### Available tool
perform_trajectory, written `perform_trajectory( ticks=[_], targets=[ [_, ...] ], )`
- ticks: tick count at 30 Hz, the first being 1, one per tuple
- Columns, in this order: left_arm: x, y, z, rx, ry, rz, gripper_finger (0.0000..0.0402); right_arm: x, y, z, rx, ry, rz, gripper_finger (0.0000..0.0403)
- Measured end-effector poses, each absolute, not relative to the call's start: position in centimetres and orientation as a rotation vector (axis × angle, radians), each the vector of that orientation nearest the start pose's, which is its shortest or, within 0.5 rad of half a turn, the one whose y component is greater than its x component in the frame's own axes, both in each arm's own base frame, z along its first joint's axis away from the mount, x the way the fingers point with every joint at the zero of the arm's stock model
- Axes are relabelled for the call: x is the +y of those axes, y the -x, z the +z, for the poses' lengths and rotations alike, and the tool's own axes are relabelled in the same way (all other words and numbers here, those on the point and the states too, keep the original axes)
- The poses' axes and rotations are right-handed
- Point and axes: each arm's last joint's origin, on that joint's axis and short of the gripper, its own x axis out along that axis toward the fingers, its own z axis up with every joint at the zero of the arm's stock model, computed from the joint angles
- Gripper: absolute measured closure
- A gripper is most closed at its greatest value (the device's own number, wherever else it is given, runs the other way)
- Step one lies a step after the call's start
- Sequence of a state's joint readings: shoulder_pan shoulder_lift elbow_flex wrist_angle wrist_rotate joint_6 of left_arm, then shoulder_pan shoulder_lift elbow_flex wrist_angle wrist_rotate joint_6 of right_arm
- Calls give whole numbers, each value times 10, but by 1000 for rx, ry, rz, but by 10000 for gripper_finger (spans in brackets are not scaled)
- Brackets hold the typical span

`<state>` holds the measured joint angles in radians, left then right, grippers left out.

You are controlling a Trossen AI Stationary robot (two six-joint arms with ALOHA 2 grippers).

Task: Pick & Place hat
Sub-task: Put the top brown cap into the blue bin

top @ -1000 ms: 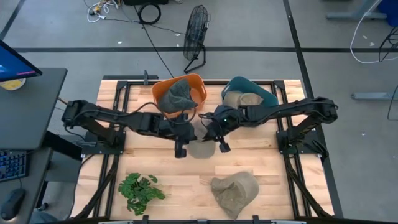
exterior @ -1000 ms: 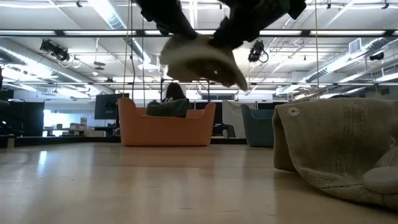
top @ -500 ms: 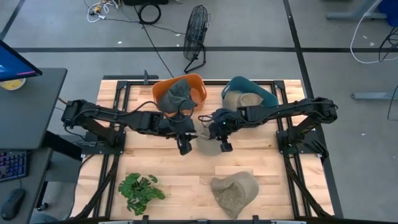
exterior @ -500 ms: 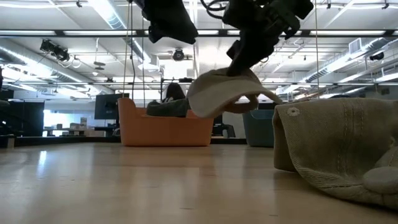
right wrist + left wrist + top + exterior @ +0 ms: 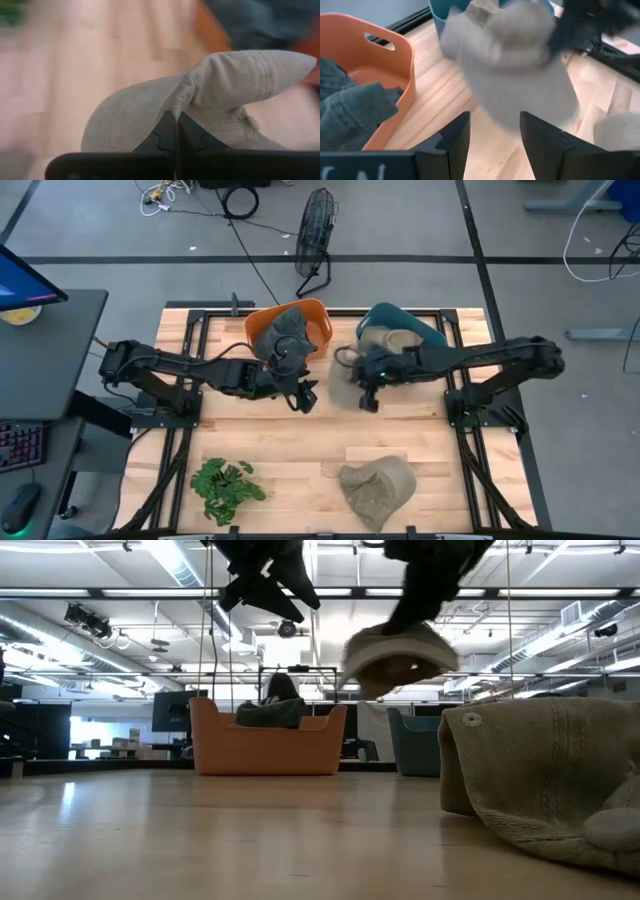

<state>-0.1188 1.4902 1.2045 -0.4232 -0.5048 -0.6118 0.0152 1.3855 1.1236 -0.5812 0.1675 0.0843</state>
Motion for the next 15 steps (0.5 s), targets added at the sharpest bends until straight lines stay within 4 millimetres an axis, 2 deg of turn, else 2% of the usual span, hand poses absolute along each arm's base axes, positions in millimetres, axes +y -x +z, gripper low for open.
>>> perform_trajectory(
  ticks=[3, 7, 11, 15],
  targets=[
    [-24, -321, 294, 532, 384, 566, 225, -8, -263, 299, 845, 15, -408, 403],
    [-24, -321, 294, 529, 392, 568, 225, -24, -233, 315, 777, -30, -754, 403],
    [-24, -321, 295, 527, 393, 568, 225, -41, -211, 321, 708, -242, -972, 399],
    [-24, -321, 295, 526, 394, 568, 225, -55, -198, 316, 664, -477, -1160, 397]
  ],
)
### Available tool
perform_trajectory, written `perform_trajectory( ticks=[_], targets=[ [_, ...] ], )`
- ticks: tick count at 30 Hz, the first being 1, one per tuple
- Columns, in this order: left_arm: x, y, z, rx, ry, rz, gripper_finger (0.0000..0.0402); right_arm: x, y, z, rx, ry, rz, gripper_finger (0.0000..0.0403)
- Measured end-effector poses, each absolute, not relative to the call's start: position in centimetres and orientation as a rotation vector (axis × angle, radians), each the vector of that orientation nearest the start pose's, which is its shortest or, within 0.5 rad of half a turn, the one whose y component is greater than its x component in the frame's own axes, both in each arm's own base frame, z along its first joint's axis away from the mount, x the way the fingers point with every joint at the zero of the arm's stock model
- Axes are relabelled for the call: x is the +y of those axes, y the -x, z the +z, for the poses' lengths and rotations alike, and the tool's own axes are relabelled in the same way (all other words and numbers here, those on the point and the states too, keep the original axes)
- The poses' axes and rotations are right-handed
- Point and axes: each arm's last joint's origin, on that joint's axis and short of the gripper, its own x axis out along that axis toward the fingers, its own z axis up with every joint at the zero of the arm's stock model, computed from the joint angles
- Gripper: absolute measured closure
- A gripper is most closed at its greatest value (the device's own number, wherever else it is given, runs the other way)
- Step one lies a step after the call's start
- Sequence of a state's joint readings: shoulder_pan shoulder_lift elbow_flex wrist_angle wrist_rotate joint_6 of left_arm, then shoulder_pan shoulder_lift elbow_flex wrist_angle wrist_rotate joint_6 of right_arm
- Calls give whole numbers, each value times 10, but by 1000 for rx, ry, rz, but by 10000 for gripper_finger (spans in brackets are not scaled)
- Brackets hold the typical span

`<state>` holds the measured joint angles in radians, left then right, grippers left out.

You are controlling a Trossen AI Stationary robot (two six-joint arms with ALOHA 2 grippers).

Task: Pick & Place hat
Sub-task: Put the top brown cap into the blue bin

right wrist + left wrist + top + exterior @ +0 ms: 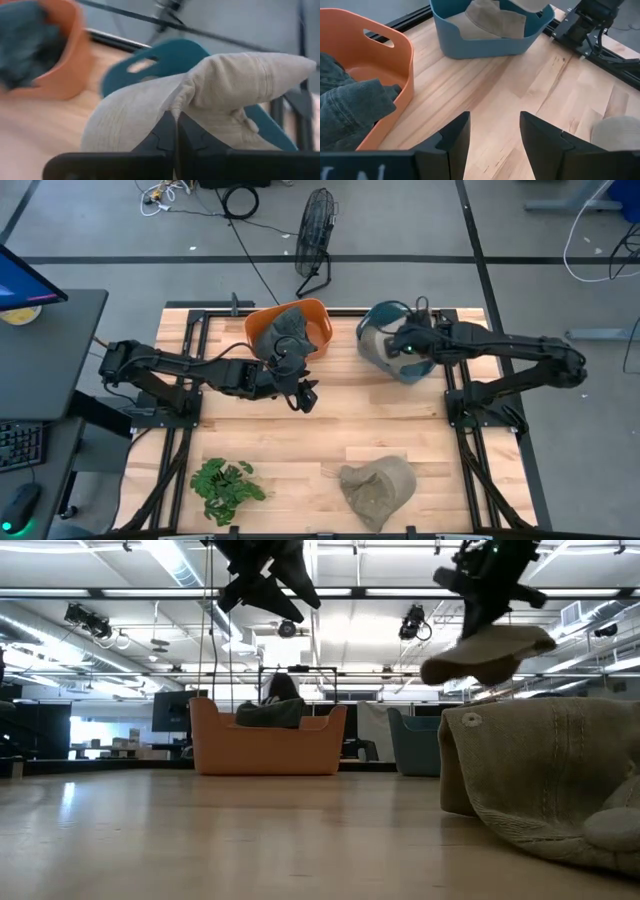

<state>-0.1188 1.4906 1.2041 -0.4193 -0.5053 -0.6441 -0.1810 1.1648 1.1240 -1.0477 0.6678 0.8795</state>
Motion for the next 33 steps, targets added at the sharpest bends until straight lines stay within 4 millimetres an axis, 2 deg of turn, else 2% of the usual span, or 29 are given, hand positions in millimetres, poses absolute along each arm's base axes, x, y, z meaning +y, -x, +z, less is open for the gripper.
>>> perform_trajectory(
  ticks=[4, 9, 17, 25, 29, 33],
  targets=[
    [-24, -321, 295, 526, 394, 568, 225, -68, -199, 309, 641, -529, -1296, 396],
    [-24, -321, 294, 526, 394, 568, 225, -88, -210, 296, 569, -654, -1422, 395],
    [-24, -321, 295, 518, 419, 574, 225, -108, -242, 253, 629, -711, -1546, 395],
    [-24, -321, 295, 518, 420, 574, 225, -122, -274, 219, 588, -772, -1527, 391],
    [-24, -321, 295, 517, 420, 574, 225, -125, -278, 210, 667, -749, -1502, 375],
    [-24, -321, 295, 517, 419, 574, 225, -125, -278, 210, 731, -700, -1457, 357]
  ],
)
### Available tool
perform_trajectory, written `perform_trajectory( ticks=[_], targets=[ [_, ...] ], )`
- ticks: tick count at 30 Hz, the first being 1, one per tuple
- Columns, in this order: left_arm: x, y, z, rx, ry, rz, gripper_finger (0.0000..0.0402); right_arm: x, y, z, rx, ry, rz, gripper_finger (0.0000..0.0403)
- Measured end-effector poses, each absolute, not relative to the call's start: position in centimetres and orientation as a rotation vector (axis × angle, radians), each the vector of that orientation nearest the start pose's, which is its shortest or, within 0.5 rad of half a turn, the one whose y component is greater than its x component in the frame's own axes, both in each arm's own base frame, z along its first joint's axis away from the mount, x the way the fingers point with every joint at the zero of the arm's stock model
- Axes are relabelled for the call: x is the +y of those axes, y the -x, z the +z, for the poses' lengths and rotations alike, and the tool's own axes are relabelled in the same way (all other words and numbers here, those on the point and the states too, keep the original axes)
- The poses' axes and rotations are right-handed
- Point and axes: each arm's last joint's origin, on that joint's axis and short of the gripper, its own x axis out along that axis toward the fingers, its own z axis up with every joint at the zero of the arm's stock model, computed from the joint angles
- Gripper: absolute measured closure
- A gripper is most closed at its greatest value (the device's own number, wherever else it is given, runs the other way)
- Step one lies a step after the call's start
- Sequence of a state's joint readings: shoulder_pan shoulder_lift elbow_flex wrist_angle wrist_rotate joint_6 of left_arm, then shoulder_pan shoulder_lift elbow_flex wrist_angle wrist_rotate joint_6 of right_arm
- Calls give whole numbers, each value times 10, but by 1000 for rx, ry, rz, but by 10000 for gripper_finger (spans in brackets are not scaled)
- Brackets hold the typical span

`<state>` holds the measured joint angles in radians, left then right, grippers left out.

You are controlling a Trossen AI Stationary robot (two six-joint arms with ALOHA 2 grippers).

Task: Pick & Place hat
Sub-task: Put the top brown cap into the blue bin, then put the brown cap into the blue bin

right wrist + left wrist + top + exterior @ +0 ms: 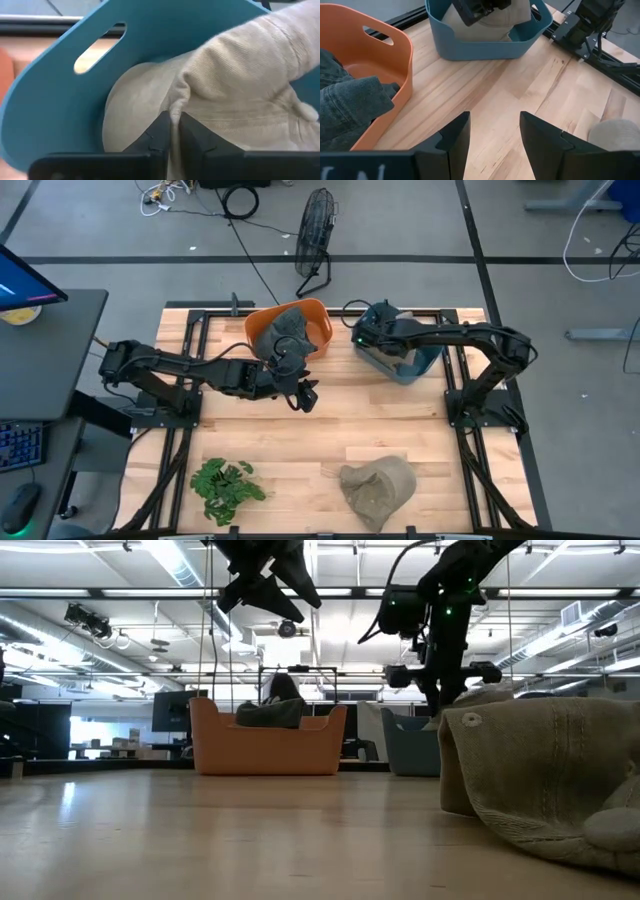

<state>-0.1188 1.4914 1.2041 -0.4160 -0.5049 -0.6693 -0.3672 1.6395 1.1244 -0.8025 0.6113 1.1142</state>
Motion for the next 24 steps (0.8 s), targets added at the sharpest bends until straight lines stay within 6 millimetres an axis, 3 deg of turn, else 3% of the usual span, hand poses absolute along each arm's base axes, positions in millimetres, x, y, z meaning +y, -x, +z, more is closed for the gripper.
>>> perform_trajectory(
  ticks=[10, 24],
  targets=[
    [-24, -321, 295, 518, 419, 573, 225, -117, -268, 235, 782, -734, -1278, 326],
    [-24, -321, 295, 518, 419, 574, 225, -103, -232, 295, 672, -613, -1093, 280]
  ],
)
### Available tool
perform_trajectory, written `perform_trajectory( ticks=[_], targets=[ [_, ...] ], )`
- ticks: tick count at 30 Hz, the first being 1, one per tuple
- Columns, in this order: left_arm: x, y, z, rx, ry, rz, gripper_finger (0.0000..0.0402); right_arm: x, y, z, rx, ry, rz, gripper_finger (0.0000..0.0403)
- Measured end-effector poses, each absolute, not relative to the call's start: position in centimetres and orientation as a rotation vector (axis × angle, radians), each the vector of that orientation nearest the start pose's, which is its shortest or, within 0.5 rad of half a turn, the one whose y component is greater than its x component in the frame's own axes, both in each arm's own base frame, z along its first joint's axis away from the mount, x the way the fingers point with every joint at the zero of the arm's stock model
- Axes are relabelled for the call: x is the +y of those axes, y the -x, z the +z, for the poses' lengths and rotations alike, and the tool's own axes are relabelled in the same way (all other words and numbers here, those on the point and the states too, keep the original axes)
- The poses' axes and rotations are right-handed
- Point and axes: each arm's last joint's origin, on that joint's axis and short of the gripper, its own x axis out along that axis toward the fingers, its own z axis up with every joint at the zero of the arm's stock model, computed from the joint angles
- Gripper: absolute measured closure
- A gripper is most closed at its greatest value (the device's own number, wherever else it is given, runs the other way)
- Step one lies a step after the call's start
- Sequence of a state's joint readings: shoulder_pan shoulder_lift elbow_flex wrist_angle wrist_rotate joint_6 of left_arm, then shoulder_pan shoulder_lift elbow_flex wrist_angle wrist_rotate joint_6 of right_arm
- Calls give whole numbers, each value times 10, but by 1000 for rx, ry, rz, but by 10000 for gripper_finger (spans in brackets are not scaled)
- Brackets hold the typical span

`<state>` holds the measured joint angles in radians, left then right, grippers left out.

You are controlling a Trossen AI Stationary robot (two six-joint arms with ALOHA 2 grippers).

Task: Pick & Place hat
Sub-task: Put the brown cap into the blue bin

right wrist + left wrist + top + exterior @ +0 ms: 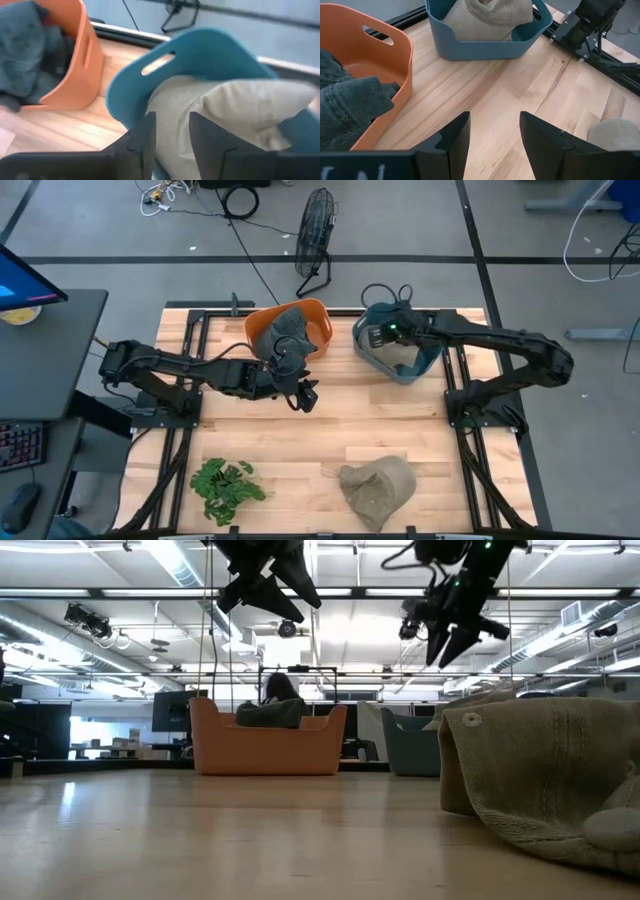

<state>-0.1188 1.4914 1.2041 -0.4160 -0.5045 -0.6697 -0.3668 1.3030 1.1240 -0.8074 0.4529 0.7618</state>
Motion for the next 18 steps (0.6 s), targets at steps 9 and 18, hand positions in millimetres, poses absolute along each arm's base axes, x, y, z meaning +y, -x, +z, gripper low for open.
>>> perform_trajectory(
  ticks=[9, 18],
  targets=[
    [-24, -321, 295, 518, 420, 573, 225, -80, -206, 329, 688, -404, -804, 249],
    [-24, -321, 295, 518, 421, 572, 225, -44, -188, 351, 669, -315, -356, 259]
  ],
)
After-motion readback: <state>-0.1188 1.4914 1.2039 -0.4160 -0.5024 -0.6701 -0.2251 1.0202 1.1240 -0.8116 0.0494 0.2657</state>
